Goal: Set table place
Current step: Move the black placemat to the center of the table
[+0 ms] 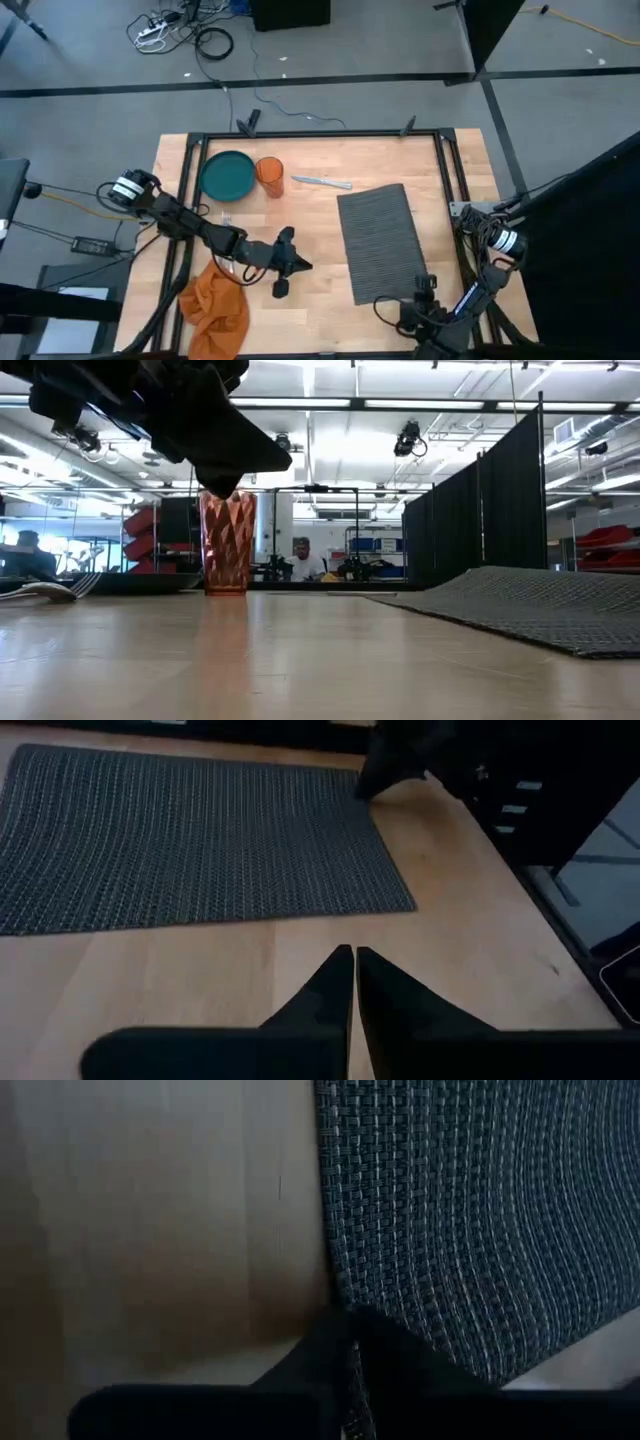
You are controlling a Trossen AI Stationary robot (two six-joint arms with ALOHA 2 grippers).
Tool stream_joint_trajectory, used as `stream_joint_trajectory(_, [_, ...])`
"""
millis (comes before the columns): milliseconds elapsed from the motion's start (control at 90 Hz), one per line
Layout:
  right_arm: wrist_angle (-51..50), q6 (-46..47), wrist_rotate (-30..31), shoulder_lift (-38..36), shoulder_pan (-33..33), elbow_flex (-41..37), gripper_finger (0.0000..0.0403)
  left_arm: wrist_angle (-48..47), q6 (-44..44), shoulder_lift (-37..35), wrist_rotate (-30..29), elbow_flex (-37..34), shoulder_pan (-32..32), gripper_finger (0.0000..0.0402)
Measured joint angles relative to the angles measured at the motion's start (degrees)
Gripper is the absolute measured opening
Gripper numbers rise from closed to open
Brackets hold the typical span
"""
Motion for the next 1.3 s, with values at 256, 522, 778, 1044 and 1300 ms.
stream_joint_trajectory(256, [-10.9,4.2,4.5,-0.1,-1.5,6.4,0.0,1.2,0.0,0.0,0.0,0.0,-0.4,0.0])
stream_joint_trajectory(522, [-10.2,6.6,6.9,-0.1,-4.5,7.6,0.0,3.4,-1.5,1.7,-0.2,0.2,-2.2,0.0])
stream_joint_trajectory(778, [-6.2,11.0,14.4,-0.2,-7.0,8.3,0.0,4.0,-2.6,15.0,-1.0,10.4,-5.7,0.0])
stream_joint_trajectory(1044, [-1.1,5.0,17.6,-0.2,-9.2,9.0,0.0,-12.0,1.2,24.4,-3.4,27.3,-4.3,0.0])
stream_joint_trajectory(1300, [-0.9,3.8,18.6,-0.2,-9.5,9.6,0.0,-17.8,1.9,25.6,0.7,31.6,-3.8,0.001])
